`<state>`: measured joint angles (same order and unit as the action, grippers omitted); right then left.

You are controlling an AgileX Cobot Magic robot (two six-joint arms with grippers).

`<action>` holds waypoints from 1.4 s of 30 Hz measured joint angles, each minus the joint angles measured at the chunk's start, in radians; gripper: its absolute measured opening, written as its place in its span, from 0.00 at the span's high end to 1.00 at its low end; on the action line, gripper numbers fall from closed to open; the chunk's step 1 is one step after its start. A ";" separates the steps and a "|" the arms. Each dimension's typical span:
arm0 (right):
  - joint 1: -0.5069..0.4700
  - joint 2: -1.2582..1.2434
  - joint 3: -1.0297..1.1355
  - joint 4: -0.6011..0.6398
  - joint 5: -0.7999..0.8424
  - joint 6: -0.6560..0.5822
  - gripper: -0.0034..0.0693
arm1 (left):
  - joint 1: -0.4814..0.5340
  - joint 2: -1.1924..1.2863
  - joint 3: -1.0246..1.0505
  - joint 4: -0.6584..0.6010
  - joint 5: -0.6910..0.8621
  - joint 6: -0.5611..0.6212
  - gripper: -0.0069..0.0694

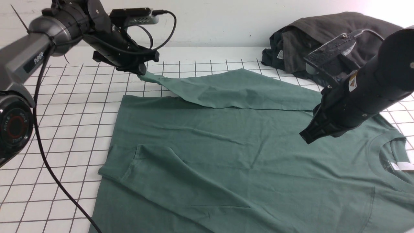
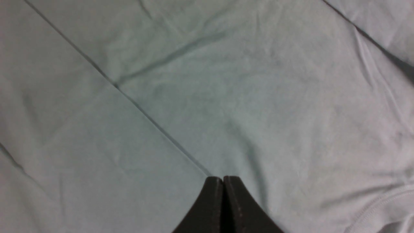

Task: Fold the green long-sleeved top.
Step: Use the left arm to drag and drop the cuff onto the cuff closest to the left arm

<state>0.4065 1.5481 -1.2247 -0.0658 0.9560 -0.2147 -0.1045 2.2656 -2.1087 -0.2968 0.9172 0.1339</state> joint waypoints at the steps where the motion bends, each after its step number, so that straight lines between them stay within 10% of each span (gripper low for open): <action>1: 0.000 -0.004 0.000 -0.005 0.009 0.000 0.97 | 0.000 -0.020 0.005 -0.001 0.030 0.002 0.91; 11: 0.000 -0.155 0.000 -0.004 0.128 0.000 0.97 | -0.003 -0.272 0.331 0.004 0.125 0.042 0.91; 26: 0.058 -0.214 -0.005 0.161 0.286 -0.001 0.97 | -0.098 -0.653 1.107 -0.007 -0.189 0.118 0.91; 35: 0.151 -0.268 -0.005 0.197 0.290 0.010 0.97 | -0.099 -0.677 1.195 0.034 -0.214 0.139 0.90; 42: 0.184 -0.329 0.006 0.201 0.292 0.045 0.97 | -0.099 -0.677 1.195 0.058 -0.175 0.167 0.72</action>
<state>0.5902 1.2188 -1.2190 0.1352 1.2484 -0.1693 -0.2038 1.5885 -0.9136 -0.2385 0.7423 0.3010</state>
